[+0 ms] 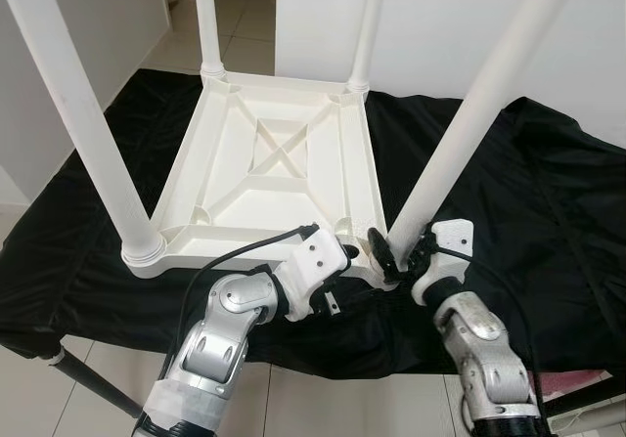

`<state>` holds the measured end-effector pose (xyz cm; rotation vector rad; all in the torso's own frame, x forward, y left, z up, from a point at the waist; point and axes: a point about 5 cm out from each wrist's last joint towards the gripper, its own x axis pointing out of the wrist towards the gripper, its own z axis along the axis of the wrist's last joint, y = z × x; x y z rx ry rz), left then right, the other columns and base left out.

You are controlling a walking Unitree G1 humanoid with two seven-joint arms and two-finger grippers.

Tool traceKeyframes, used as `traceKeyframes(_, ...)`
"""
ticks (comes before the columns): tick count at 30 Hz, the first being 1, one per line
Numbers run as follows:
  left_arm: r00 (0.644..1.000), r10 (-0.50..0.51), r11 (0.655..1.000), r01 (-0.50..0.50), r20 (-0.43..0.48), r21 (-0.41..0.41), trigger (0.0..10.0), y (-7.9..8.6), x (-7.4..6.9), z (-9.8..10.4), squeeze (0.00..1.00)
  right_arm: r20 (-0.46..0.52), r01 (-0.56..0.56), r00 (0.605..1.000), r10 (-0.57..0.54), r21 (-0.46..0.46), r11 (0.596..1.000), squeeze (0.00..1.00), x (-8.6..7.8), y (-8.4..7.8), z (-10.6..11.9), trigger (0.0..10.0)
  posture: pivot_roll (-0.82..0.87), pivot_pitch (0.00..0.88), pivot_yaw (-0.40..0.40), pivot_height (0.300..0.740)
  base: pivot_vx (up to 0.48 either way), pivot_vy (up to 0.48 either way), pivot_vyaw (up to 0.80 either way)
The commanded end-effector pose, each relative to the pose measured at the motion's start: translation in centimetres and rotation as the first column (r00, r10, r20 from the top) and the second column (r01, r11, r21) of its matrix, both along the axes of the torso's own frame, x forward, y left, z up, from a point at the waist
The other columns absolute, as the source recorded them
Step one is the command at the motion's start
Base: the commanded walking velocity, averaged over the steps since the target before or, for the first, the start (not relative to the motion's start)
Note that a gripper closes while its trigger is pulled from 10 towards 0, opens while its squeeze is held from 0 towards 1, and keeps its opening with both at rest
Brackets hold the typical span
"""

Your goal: Building children table

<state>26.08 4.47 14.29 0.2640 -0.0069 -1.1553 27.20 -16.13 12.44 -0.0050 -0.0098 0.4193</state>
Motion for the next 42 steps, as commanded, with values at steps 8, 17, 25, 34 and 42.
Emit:
traceKeyframes(8,0.993,0.112,0.994,-0.111,0.038,-0.023,10.0,-0.2,0.7,0.3,0.0,0.001,-0.222,0.975,0.222,-0.063,0.973,0.0,1.3,-0.4,0.0,10.0,-0.02,0.0,-0.061,0.74,0.0,0.0,0.0)
traceKeyframes(17,0.991,0.128,0.992,-0.128,0.049,-0.022,10.0,0.0,1.0,0.5,0.0,-0.039,-0.272,0.962,0.269,-0.092,0.958,0.0,2.7,-0.9,-0.7,0.0,0.0,0.0,-0.076,0.74,0.0,0.0,0.0)
traceKeyframes(25,0.99,0.128,0.992,-0.127,0.05,-0.02,10.0,0.1,0.9,0.4,0.0,-0.039,-0.296,0.955,0.294,-0.08,0.952,0.0,2.8,-1.1,-1.1,3.4,0.0,0.0,-0.072,0.74,0.0,0.0,0.0)
traceKeyframes(34,0.991,0.12,0.993,-0.12,0.053,-0.007,10.0,0.2,1.0,0.2,0.0,-0.01,-0.254,0.967,0.253,-0.034,0.967,0.0,2.8,-1.1,-1.0,10.0,-0.01,0.0,-0.061,0.74,0.0,0.0,0.0)
traceKeyframes(42,0.993,0.109,0.994,-0.109,0.045,0.0,10.0,0.2,0.7,0.0,0.0,-0.017,-0.045,0.999,0.045,0.006,0.999,0.0,2.5,-1.0,-1.4,10.0,-0.02,0.0,-0.049,0.74,0.0,0.0,0.0)
